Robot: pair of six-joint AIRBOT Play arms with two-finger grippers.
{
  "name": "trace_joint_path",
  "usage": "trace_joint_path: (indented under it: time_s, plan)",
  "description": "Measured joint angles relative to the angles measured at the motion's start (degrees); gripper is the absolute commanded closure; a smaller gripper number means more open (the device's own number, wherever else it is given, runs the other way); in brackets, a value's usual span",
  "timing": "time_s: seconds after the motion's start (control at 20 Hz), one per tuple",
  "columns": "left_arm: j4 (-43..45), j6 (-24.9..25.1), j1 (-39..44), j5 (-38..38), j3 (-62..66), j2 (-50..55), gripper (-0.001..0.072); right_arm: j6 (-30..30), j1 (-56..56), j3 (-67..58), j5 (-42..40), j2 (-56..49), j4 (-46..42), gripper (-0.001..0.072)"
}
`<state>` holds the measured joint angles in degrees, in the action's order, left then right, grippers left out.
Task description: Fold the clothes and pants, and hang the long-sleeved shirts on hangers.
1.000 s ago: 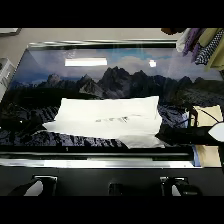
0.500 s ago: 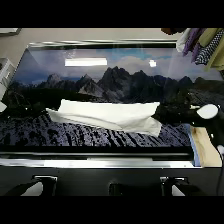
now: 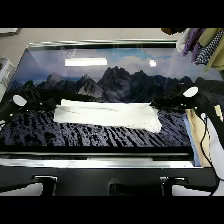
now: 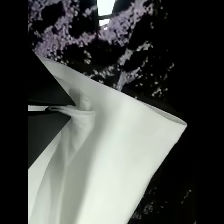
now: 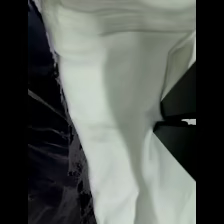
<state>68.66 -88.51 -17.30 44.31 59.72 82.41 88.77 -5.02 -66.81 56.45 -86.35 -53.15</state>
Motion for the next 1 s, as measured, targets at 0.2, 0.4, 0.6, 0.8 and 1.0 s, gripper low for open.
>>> trace_joint_path:
  time_s: [0.2, 0.4, 0.6, 0.8, 1.0]
  plan:
    - [-0.07, 0.0, 1.9, -0.52, 2.4, 3.32, 0.0241, 0.2, -0.42, -1.46, 1.51, -2.82, -0.11, 0.0143]
    - [0.07, -0.02, 1.49, 2.54, 5.03, 3.15, 0.0179, -2.99, -5.51, -5.44, 10.8, -2.43, -2.16, 0.0048]
    - [0.48, 0.0, 0.83, 6.99, 8.13, 2.01, 0.018, -8.39, -12.92, -7.13, 18.32, -3.54, -3.32, 0.0046]
    - [0.76, -0.22, 0.68, 9.33, 9.62, 1.57, 0.018, -13.88, -15.54, -7.28, 22.21, -8.48, 0.44, 0.0046]
    - [0.79, -0.92, 0.66, 10.73, 10.03, 1.44, 0.018, -17.27, -16.22, -7.1, 22.75, -13.75, 5.44, 0.0048]
